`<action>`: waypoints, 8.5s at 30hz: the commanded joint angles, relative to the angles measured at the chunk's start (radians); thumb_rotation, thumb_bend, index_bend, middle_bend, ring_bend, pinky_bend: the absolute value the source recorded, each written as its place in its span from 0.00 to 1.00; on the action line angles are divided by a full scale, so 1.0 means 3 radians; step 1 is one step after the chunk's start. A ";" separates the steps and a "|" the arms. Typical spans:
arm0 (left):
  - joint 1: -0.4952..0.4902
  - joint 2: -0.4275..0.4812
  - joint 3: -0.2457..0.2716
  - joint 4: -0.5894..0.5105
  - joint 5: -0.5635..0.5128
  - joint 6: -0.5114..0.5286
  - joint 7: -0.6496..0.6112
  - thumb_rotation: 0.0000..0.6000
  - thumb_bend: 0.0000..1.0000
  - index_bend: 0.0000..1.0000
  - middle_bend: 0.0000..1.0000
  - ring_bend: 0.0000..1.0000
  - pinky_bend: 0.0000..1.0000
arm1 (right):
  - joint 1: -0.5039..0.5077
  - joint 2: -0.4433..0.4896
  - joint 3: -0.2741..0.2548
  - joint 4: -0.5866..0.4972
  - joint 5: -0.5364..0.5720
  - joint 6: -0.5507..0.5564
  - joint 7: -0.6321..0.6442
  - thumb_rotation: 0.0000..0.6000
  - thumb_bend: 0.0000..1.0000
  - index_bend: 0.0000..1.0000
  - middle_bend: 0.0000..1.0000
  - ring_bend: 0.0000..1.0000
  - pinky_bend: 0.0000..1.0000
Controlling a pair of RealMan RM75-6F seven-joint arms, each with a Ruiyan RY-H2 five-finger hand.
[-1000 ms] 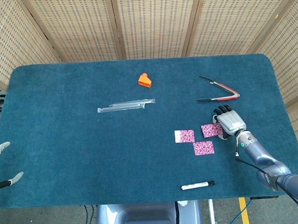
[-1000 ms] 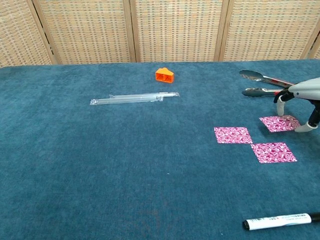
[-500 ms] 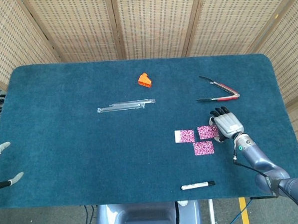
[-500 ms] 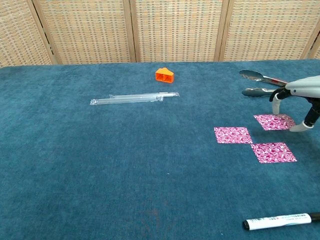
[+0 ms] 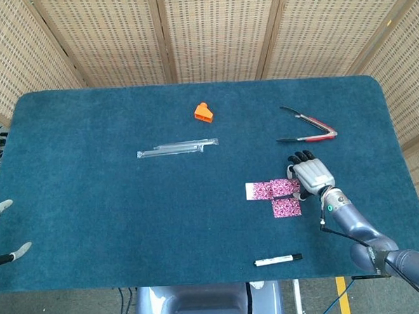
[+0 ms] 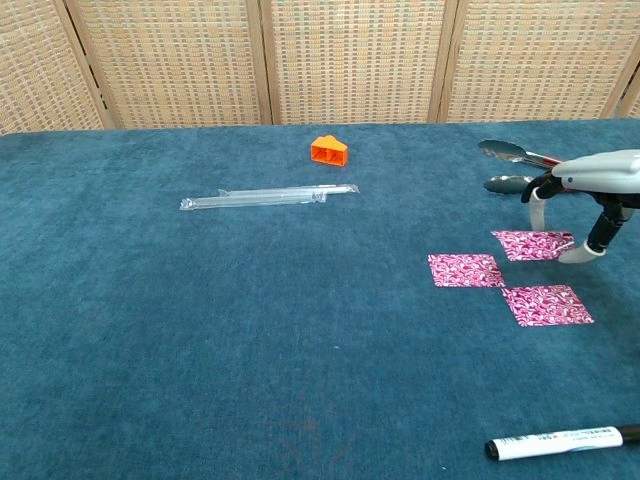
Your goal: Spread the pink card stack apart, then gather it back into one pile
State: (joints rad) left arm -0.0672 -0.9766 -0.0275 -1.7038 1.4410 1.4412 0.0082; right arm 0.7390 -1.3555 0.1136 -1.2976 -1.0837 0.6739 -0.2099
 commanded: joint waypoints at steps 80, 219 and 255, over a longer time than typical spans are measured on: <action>0.0017 -0.0016 0.0010 0.0087 -0.0012 -0.0024 -0.0092 0.72 0.10 0.17 0.00 0.00 0.00 | -0.0096 -0.0060 -0.0301 -0.0258 0.0156 0.0222 -0.0434 1.00 0.22 0.29 0.10 0.00 0.00; 0.0106 -0.0060 0.0027 0.0287 -0.0074 -0.0030 -0.0262 0.72 0.10 0.17 0.00 0.00 0.00 | 0.0492 -0.0771 -0.0041 0.0382 0.0670 0.0089 -0.0847 1.00 0.23 0.32 0.09 0.00 0.00; 0.0115 -0.0072 0.0023 0.0310 -0.0084 -0.0039 -0.0265 0.72 0.10 0.17 0.00 0.00 0.00 | 0.0494 -0.0816 -0.0074 0.0516 0.0705 0.0066 -0.0844 1.00 0.23 0.33 0.10 0.00 0.00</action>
State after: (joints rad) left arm -0.0325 -0.9982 -0.0206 -1.6105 1.4154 1.4296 -0.0716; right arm 0.8876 -1.6007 0.0917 -1.1418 -0.8713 0.6931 -0.4634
